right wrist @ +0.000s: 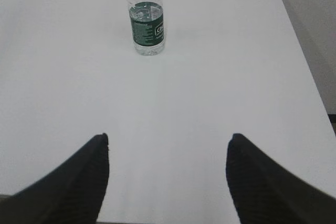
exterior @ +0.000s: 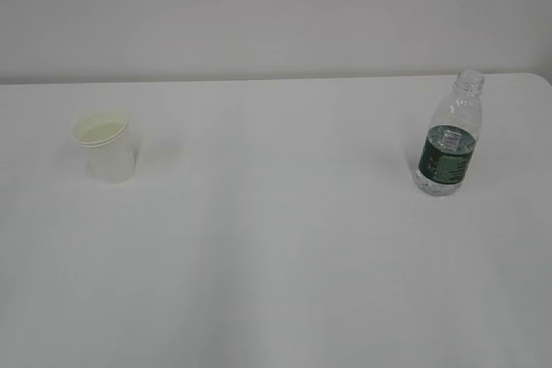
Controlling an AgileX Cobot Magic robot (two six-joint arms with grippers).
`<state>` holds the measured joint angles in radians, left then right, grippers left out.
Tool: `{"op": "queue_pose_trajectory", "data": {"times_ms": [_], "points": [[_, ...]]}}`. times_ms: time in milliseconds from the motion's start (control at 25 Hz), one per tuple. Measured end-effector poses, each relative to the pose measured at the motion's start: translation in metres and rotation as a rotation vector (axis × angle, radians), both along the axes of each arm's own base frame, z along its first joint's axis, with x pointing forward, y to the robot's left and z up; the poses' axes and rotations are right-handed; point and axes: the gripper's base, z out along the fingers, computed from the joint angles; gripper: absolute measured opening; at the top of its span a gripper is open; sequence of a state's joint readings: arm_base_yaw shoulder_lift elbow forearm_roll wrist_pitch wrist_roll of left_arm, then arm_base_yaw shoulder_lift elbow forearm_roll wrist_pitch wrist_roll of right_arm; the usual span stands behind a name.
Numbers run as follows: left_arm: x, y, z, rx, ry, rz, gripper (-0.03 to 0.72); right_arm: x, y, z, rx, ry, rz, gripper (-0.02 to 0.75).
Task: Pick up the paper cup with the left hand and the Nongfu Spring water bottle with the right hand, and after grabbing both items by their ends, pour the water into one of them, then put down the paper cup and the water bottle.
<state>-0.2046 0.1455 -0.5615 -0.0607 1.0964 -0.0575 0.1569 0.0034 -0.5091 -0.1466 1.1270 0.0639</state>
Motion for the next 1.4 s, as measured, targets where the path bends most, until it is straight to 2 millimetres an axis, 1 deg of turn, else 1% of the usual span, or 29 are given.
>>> {"op": "queue_pose_trajectory", "data": {"times_ms": [200,280,520,760,1040,1400], "points": [[-0.018,0.004,-0.001,-0.023,-0.124,0.003,0.413,0.0,0.003,-0.002,-0.006,0.012,0.044,0.519],[-0.021,0.005,-0.001,-0.028,-0.148,0.002,0.401,0.0,0.004,-0.003,-0.009,0.015,0.058,0.511],[-0.021,0.005,-0.001,-0.029,-0.15,-0.001,0.389,-0.002,0.005,-0.005,-0.011,0.008,0.077,0.47],[-0.021,0.005,-0.001,-0.029,-0.15,-0.001,0.385,-0.002,0.005,-0.006,-0.014,0.01,0.08,0.466],[-0.021,0.005,-0.002,-0.028,-0.149,0.0,0.361,-0.002,0.005,-0.006,-0.015,0.01,0.081,0.466],[-0.021,0.005,-0.002,-0.028,-0.149,0.0,0.358,-0.002,0.005,-0.006,-0.015,0.01,0.081,0.463]]}}
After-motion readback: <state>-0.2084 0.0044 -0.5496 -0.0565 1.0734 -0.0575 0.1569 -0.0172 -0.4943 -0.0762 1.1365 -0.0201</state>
